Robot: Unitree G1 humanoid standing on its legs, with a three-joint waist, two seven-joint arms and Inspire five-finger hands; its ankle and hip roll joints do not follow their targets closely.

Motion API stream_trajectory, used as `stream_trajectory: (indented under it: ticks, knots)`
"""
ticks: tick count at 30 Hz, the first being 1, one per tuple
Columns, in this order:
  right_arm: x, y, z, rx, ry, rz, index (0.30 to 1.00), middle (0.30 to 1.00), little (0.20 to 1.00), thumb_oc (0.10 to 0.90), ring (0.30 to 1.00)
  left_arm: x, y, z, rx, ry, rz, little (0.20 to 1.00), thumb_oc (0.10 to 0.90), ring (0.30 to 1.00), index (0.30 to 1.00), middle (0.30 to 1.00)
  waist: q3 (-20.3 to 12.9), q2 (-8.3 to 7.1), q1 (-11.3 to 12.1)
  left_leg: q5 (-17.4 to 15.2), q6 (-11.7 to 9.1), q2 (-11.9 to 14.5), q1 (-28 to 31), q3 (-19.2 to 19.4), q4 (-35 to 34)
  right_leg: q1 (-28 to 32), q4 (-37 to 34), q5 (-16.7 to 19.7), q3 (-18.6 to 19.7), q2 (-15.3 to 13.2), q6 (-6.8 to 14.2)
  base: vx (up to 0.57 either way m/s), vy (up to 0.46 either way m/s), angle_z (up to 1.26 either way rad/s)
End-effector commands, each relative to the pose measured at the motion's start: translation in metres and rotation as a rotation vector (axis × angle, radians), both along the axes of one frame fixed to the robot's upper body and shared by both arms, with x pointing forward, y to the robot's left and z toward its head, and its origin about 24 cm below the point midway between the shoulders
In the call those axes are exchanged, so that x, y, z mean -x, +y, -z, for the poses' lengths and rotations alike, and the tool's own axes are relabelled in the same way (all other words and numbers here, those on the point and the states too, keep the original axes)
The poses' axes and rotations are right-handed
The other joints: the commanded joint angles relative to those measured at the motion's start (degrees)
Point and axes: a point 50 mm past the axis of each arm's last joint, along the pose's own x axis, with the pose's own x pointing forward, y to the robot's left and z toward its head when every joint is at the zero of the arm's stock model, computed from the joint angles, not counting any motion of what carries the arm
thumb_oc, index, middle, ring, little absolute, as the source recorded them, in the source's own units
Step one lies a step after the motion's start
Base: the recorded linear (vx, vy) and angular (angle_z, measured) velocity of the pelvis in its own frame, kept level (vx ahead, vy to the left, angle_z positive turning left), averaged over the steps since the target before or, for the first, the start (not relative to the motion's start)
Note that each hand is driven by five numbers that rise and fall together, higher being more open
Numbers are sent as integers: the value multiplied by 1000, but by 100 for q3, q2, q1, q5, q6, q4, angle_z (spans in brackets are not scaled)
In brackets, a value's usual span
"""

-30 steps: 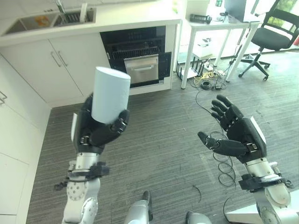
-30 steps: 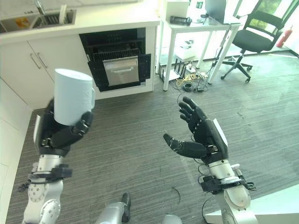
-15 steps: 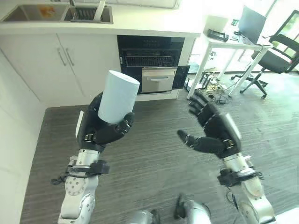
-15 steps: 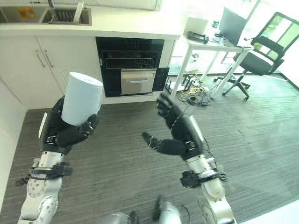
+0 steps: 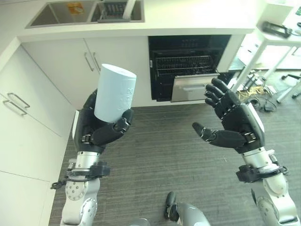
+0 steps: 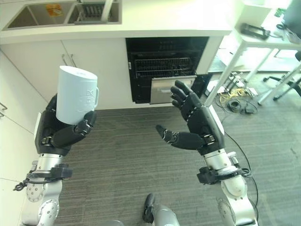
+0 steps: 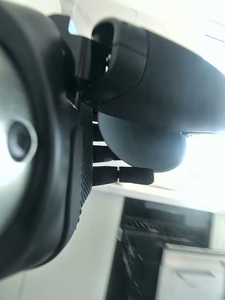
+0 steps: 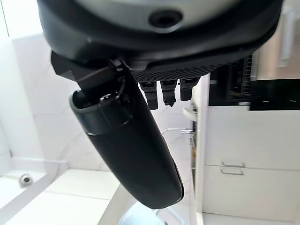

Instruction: Place the dishes in the dishwasher.

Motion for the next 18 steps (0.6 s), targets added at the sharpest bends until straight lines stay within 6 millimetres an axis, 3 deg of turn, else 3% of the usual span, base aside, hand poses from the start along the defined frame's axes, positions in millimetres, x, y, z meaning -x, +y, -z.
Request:
stream_trajectory:
  ticks: [1,3,5,6,8,9,10,11,13,14,18]
  knots:
    - [11,-1,-15,-66,-116,-27,900,900,900,800,900,14,-4,-40,-43,-253,48,300,400,300,300,300,-790,-113,-175,-104,265,-148,201,-11,434,-194,-384,-80,178,-740,1502,108,-157,-9]
    - [11,-1,-14,-66,-109,-33,900,900,900,800,900,15,-4,-39,-36,-255,46,300,400,300,300,300,-806,-99,-163,116,222,-138,223,-25,434,-137,-384,-159,189,-658,1419,114,-166,-10]
    - [11,0,-12,-58,-102,-49,900,900,900,800,900,16,-4,-38,-19,-262,47,300,400,300,300,300,-815,-127,-115,878,69,-109,352,20,434,46,-384,-370,201,-540,1221,179,-273,-37]
    - [11,2,-11,-47,-102,-58,900,900,900,800,900,16,-7,-38,-6,-268,53,300,400,300,300,300,-704,-237,-55,1348,2,-151,117,186,957,304,-384,-558,284,-528,1064,138,-269,-45]
    - [10,1,-10,-45,-106,-40,900,900,900,800,900,13,-10,-37,-4,-269,75,300,400,300,300,300,-577,-322,-36,1264,60,-85,-439,411,1575,467,-384,-596,280,-548,1001,66,-189,-32]
    - [8,2,-11,-49,-108,-33,900,900,900,800,900,11,-12,-37,-4,-268,86,300,400,300,300,300,-520,-340,-14,1084,164,-166,-589,444,1531,516,-384,-615,298,-540,1018,100,-80,-15]
    - [6,3,-11,-52,-109,-34,900,900,900,800,900,10,-13,-35,-5,-263,91,300,400,300,300,300,-462,-296,4,890,245,-267,-551,470,1192,606,-384,-681,348,-463,1067,131,-27,-6]
    - [5,4,-12,-55,-109,-36,900,900,900,800,900,11,-13,-35,-7,-262,91,300,400,300,300,300,-459,-284,11,910,259,-320,-511,504,803,591,-384,-682,397,-429,1099,169,39,-4]
    - [4,6,-10,-61,-103,-41,900,900,900,800,900,13,-11,-31,-11,-255,87,300,400,300,300,300,-449,-45,-2,597,192,-233,-814,405,434,613,-384,-760,513,-124,1169,177,88,-5]
    - [4,9,-7,-60,-99,-42,900,900,900,800,900,14,-11,-29,-10,-250,85,300,400,300,300,300,-447,129,27,755,8,-116,-1295,210,434,697,-384,-856,540,99,1185,205,71,-9]
    - [7,9,-9,-55,-106,-26,900,900,900,800,900,13,-16,-30,-3,-261,109,300,400,300,300,300,-361,251,173,1378,-234,-57,-2107,-79,434,1081,-384,-1204,661,442,1022,237,54,-29]
